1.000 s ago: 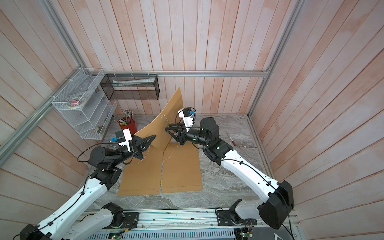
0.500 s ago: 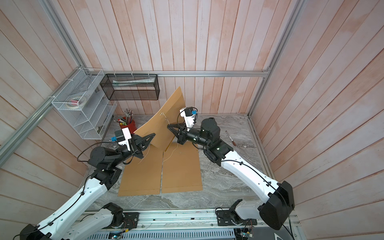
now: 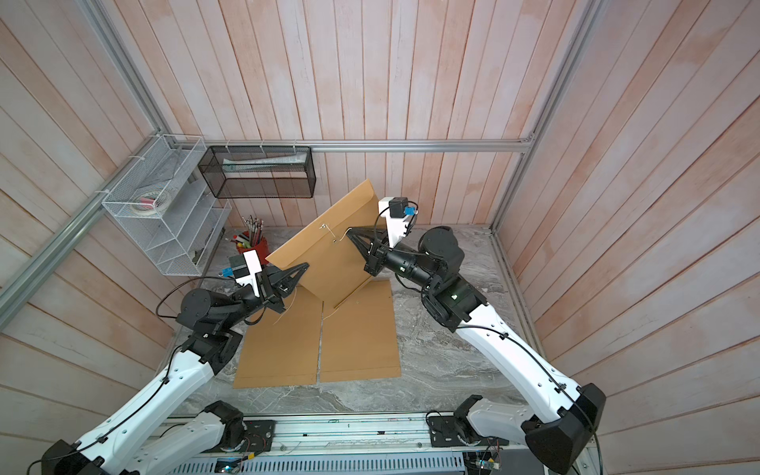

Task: Open the file bag

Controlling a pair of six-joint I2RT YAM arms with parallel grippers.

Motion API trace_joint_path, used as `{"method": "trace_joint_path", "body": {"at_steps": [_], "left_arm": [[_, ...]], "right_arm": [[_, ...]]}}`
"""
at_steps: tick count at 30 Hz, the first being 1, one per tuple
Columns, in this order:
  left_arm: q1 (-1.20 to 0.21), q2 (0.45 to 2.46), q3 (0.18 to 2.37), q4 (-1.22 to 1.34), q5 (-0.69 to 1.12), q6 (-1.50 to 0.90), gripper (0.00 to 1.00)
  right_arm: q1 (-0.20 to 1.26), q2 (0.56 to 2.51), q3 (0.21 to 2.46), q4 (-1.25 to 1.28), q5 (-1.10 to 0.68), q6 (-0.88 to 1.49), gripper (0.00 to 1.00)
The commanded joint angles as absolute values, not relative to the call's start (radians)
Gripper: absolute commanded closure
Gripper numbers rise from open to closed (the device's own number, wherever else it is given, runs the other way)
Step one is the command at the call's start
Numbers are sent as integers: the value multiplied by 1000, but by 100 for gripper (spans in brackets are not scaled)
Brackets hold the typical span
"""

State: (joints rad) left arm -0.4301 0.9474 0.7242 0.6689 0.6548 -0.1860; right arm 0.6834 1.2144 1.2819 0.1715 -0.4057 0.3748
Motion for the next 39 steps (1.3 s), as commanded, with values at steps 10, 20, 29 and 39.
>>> {"method": "trace_joint_path", "body": {"at_steps": [10, 20, 29, 39], "left_arm": [[-427, 1000, 719, 721, 680, -241, 100], [-427, 1012, 725, 755, 651, -259, 100], [-426, 1029, 712, 786, 649, -277, 100], [-411, 1000, 711, 834, 634, -310, 100]], "right_arm": [[727, 1281, 1378, 159, -499, 356, 100], [797, 1315, 1346, 203, -508, 382, 100], [808, 1308, 1265, 288, -506, 440, 100], [806, 1250, 1155, 289, -445, 459, 100]]}}
